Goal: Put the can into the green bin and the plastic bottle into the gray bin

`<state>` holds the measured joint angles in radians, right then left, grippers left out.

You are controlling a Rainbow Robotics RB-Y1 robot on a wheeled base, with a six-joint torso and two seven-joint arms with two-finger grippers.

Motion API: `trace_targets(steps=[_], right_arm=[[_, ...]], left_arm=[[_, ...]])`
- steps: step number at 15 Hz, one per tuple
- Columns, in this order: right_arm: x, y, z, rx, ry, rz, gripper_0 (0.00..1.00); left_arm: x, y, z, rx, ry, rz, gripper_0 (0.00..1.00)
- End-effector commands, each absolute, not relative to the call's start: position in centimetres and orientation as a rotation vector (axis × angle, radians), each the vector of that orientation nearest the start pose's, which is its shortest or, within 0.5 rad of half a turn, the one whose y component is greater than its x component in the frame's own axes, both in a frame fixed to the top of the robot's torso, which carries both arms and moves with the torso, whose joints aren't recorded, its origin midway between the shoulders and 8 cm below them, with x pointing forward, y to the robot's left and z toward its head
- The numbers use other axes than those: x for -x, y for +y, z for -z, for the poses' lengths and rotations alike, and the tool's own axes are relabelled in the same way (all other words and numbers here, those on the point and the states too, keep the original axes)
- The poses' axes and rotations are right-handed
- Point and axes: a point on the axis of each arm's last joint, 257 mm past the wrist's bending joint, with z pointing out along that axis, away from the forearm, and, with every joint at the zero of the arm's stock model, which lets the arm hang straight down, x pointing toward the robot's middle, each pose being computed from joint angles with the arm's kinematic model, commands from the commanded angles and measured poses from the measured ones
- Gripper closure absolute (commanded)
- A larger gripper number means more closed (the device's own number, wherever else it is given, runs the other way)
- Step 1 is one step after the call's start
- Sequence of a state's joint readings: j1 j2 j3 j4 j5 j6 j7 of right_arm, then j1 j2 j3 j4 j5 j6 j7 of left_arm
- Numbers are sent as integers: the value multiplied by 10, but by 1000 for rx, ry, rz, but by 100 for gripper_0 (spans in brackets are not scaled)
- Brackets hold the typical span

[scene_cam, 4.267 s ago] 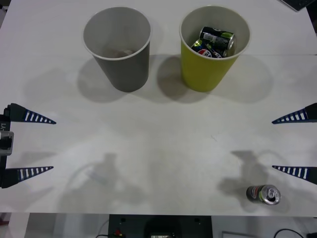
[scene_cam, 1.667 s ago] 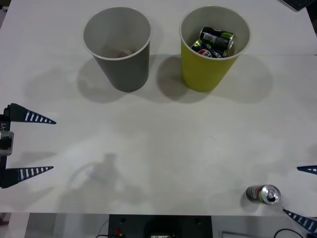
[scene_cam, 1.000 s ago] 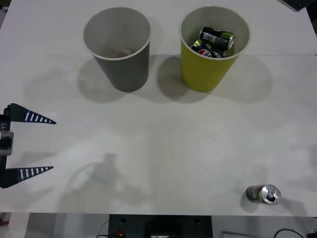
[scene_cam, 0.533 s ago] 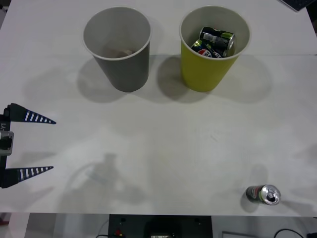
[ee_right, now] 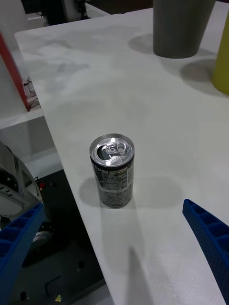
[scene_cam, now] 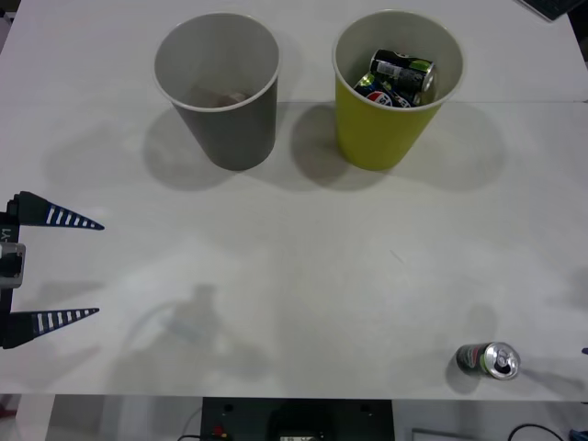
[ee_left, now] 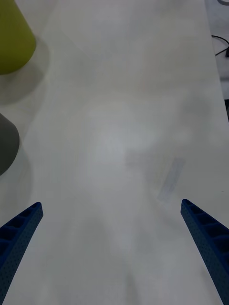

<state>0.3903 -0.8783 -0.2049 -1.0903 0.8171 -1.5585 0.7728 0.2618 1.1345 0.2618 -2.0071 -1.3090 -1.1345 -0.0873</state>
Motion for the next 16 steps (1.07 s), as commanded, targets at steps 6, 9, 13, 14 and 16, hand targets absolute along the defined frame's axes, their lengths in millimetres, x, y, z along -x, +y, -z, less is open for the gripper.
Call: trace_targets(steps=[6,9,13,14,16], right_arm=[[-249,-374,329,973,1518,-497,0],[-258,-357,340,927,1497,-507,0],[-265,-338,351,891,1480,-525,0],[-266,-334,352,893,1472,-525,0],[-268,-325,352,894,1453,-532,0]], left_arm=[[-341,286,167,-1762,1444,118,0],[-341,286,167,-1762,1444,118,0],[-341,286,167,-1762,1444,118,0],[-341,286,167,-1762,1444,118,0],[-341,286,167,-1762,1444,118,0]])
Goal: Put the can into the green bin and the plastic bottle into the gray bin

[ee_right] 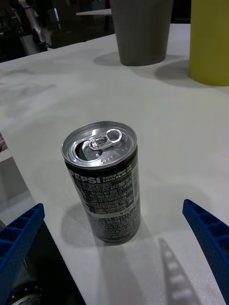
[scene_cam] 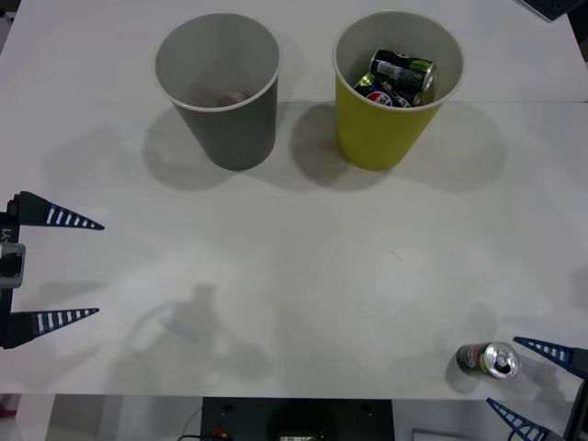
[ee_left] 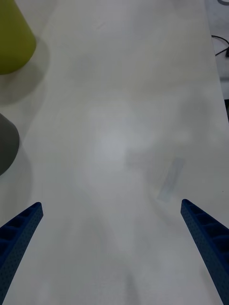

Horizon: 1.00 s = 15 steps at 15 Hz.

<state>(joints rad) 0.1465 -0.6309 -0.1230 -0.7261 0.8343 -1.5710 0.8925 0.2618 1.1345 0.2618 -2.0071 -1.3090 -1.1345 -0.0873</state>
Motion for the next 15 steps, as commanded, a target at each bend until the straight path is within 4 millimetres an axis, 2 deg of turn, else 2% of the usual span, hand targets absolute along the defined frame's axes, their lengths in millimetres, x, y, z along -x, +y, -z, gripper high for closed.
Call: trace_targets(steps=[1,8,15], right_arm=[[-270,-319,353,892,1444,-538,0],[-288,-288,357,884,1389,-526,0],[-299,-280,359,914,1365,-482,0]], left_arm=[[-341,286,167,-1762,1444,118,0],[-341,286,167,-1762,1444,118,0],[-341,286,167,-1762,1444,118,0]])
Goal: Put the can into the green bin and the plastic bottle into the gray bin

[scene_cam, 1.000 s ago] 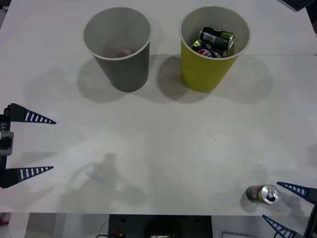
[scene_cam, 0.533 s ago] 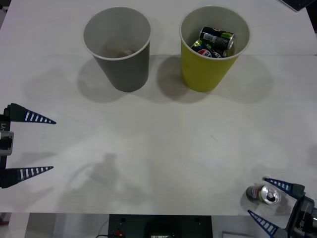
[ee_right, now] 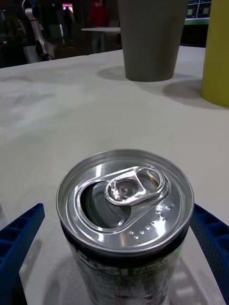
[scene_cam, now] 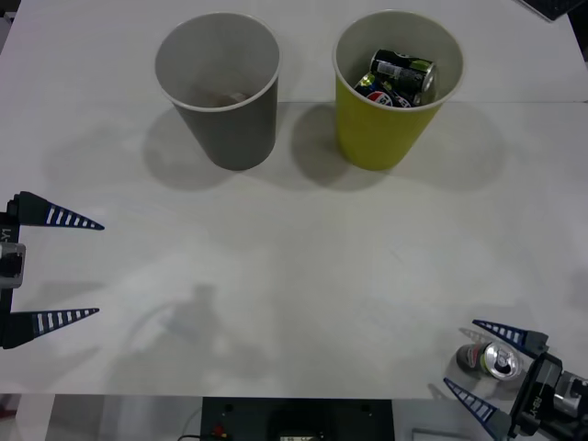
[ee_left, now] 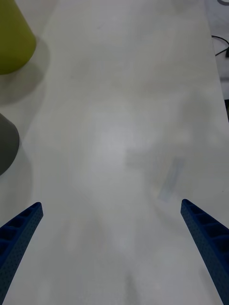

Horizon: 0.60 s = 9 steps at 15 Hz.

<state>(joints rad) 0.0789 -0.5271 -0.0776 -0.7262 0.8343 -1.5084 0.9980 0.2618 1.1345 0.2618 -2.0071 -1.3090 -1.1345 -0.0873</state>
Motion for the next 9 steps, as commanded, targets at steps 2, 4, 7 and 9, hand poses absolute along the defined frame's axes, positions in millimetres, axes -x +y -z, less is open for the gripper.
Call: trace_targets(steps=[2,4,7,9], right_arm=[[-299,-279,360,920,1363,-478,73],[-300,-279,359,918,1359,-478,100],[-302,-277,358,919,1358,-484,100],[-301,-278,358,916,1362,-489,100]], left_arm=[[-341,286,167,-1762,1444,118,0],[-341,286,167,-1762,1444,118,0],[-341,286,167,-1762,1444,118,0],[-341,286,167,-1762,1444,118,0]])
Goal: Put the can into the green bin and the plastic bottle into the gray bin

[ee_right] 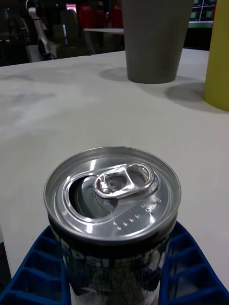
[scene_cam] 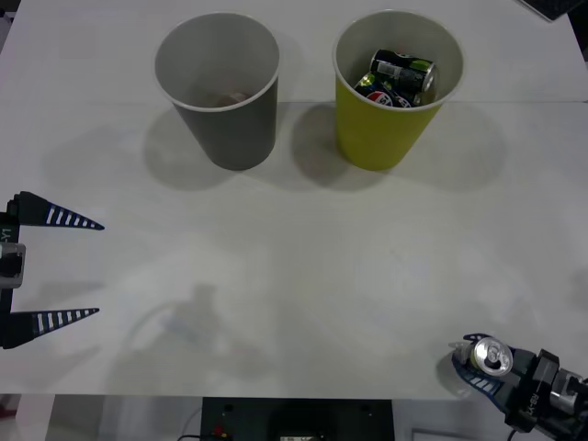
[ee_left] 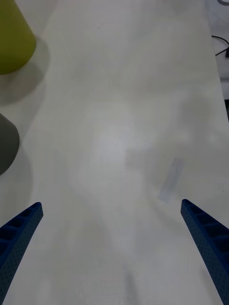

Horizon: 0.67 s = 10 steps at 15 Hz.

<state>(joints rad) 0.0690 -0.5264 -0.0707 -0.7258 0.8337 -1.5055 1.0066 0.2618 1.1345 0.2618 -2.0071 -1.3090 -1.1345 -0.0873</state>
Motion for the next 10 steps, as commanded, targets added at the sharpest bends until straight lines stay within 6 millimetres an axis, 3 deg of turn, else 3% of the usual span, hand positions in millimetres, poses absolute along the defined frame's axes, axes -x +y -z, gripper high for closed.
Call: trace_targets(steps=[1,10], right_arm=[[-302,-278,358,916,1364,-493,100],[-320,-293,310,1009,1452,-543,100]], left_arm=[[-341,286,167,-1762,1444,118,0],[-341,286,167,-1762,1444,118,0]])
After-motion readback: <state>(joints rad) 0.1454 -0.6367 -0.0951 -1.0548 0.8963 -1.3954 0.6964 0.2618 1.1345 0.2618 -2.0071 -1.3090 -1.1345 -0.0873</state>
